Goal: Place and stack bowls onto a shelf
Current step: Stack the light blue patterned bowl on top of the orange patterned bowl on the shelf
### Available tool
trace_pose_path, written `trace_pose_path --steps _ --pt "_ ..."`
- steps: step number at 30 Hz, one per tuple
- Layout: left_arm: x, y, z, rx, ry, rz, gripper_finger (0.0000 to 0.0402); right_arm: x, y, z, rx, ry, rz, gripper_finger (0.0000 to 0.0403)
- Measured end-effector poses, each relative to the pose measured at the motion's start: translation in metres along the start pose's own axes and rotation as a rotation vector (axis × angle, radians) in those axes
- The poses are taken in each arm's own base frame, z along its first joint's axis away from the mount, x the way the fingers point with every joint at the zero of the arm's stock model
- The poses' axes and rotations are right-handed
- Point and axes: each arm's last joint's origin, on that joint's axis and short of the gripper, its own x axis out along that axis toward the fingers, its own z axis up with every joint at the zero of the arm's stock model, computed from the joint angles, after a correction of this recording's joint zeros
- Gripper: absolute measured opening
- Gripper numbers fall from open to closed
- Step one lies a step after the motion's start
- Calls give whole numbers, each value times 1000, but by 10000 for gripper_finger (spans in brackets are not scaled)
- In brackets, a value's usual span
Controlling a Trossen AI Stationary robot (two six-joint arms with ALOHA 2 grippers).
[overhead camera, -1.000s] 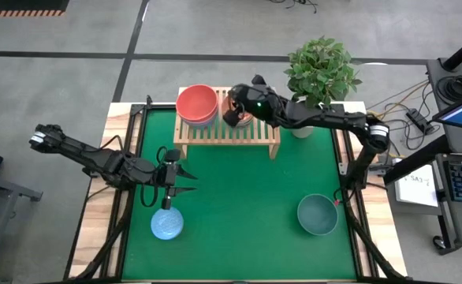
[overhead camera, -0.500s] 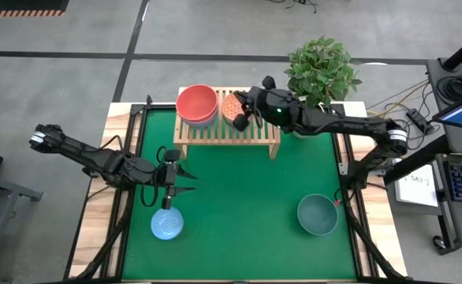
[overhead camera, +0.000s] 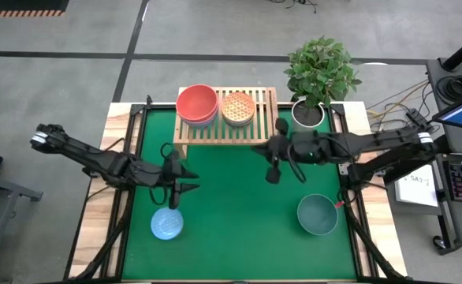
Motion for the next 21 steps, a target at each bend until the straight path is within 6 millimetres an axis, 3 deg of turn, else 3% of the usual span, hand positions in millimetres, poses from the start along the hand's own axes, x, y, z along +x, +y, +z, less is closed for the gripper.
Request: trace_pose_path --steps 6,12,15,21 --pt "17 -8 -7 -179 204 22 117 -12 26 -34 -7 47 93 9" --pt "30 -25 -12 -251 566 82 108 -14 38 -64 -9 61 133 9" --pt "33 -38 -19 -235 738 85 107 -15 41 -71 0 44 144 9" --pt "38 -67 -31 -176 901 54 107 -12 43 -81 -3 47 143 9"
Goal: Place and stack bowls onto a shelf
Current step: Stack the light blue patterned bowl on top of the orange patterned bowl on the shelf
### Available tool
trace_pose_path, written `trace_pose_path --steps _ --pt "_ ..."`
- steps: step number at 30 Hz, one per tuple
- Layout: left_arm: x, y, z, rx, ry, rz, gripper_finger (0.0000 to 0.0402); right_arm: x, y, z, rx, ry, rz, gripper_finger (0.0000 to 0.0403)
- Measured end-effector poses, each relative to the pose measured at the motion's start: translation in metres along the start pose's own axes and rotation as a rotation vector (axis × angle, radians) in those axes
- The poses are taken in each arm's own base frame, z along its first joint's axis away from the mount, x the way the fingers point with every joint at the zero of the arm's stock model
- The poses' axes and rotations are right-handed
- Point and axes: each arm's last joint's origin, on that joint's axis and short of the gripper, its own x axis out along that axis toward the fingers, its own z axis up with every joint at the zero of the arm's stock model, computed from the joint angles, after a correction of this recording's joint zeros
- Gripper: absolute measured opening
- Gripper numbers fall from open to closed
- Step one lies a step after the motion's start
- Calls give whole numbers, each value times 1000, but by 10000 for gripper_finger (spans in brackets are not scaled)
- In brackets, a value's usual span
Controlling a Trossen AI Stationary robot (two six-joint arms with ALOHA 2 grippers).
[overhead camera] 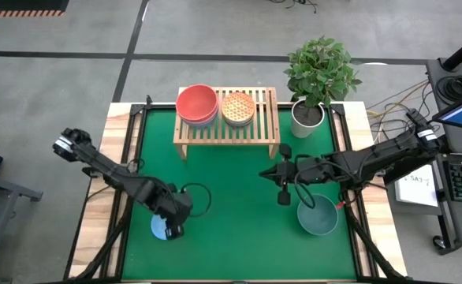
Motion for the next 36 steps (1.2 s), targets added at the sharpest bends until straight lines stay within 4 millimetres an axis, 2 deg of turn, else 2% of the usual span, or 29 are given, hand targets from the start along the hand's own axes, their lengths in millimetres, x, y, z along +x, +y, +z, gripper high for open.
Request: trace_pose_path --steps 5,11,15,21,26,32,36 --pt "7 -19 -12 1 55 -15 116 0 0 -1 -6 -4 1 9" --pt "22 -32 -27 -33 102 24 162 1 0 -1 -5 -4 1 9" --pt "40 -35 -30 -50 111 88 190 1 0 -1 -4 -4 0 9" --pt "71 -40 -28 -20 141 133 192 1 0 -1 5 -4 1 9" --pt "84 -42 -28 -2 172 160 153 0 0 -2 4 -3 1 9" --pt "81 -42 -31 25 195 161 22 0 0 -3 -11 9 1 9" --pt "68 -46 -27 50 193 127 15 0 2 -6 -52 41 29 9"
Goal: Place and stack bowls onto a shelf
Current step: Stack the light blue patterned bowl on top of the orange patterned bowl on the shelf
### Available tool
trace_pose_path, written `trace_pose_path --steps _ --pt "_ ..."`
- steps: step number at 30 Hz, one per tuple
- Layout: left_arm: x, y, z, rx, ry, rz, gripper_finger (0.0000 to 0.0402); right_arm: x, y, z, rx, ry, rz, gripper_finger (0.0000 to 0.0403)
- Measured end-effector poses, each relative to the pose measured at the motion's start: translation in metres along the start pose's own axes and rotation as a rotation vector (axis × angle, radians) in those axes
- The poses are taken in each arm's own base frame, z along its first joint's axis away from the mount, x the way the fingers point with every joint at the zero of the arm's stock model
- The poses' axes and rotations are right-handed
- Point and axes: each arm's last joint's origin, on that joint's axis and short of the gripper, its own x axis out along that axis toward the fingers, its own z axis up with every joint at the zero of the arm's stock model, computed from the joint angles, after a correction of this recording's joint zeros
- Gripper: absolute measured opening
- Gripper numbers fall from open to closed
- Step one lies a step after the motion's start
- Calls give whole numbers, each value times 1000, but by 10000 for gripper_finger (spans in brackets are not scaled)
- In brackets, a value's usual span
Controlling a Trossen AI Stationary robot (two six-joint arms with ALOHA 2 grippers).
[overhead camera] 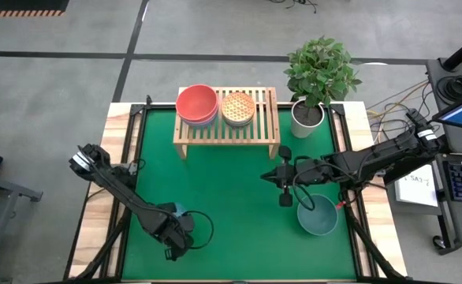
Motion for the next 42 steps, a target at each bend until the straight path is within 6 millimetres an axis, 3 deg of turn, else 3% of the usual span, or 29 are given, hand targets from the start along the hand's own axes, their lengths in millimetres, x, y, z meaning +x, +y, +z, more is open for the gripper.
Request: trace_pose_path --steps 4,9,14,20,27,31,35,42 --pt "-33 -7 11 77 -18 -21 6 0 1 -3 -45 26 42 9" --pt "-83 -8 40 202 -201 34 6 -5 1 -4 -80 44 82 9" --pt "-138 4 69 335 -358 82 5 -13 -2 -6 -86 71 84 9" --pt "-200 37 105 472 -563 159 5 -16 -2 -10 -61 112 88 9" --pt "-253 96 140 541 -727 331 5 -17 4 -12 -30 130 151 9" --pt "-272 134 161 502 -817 420 5 -18 6 -13 -21 132 156 9" --pt "-278 170 172 437 -824 473 5 -18 8 -15 10 146 156 9" --pt "-258 202 192 400 -755 374 7 -18 11 -19 27 157 162 9"
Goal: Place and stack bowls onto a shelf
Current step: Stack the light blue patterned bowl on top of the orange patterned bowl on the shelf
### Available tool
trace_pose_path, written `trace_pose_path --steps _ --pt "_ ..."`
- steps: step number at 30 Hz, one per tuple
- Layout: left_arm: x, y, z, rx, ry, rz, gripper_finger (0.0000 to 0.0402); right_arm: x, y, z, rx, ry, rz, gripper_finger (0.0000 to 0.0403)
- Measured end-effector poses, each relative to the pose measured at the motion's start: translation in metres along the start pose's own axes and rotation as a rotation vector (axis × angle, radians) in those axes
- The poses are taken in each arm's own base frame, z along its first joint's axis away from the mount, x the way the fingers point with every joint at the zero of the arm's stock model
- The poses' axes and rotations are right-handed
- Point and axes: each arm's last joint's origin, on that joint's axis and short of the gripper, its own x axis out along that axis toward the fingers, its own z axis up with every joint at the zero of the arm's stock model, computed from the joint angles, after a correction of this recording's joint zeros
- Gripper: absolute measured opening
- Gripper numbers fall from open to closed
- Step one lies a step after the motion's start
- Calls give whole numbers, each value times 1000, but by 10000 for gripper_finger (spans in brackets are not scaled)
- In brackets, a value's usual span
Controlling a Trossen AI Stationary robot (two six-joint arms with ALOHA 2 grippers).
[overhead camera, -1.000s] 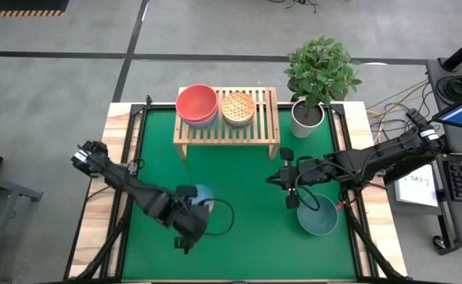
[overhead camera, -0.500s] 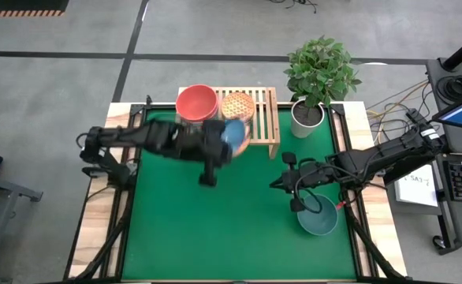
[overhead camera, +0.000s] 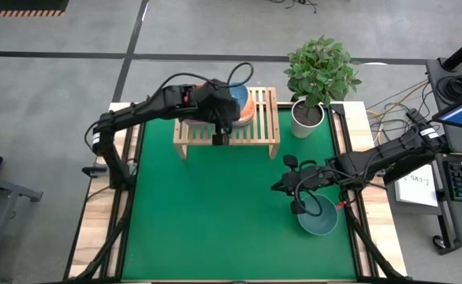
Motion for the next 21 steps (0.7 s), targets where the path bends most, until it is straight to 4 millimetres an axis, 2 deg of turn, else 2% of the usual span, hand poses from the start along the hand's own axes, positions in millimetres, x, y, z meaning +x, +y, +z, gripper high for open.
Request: trace_pose_path --steps 4,7,15,21 --pt "18 1 -3 4 54 -8 13 1 0 -1 1 5 -2 9" --pt "24 2 -5 12 77 -2 14 1 0 -2 1 5 -2 9" --pt "34 6 -8 0 119 34 16 1 0 -2 -3 5 -10 9" --pt "37 8 -9 3 129 46 44 1 0 -2 -3 5 -10 9"
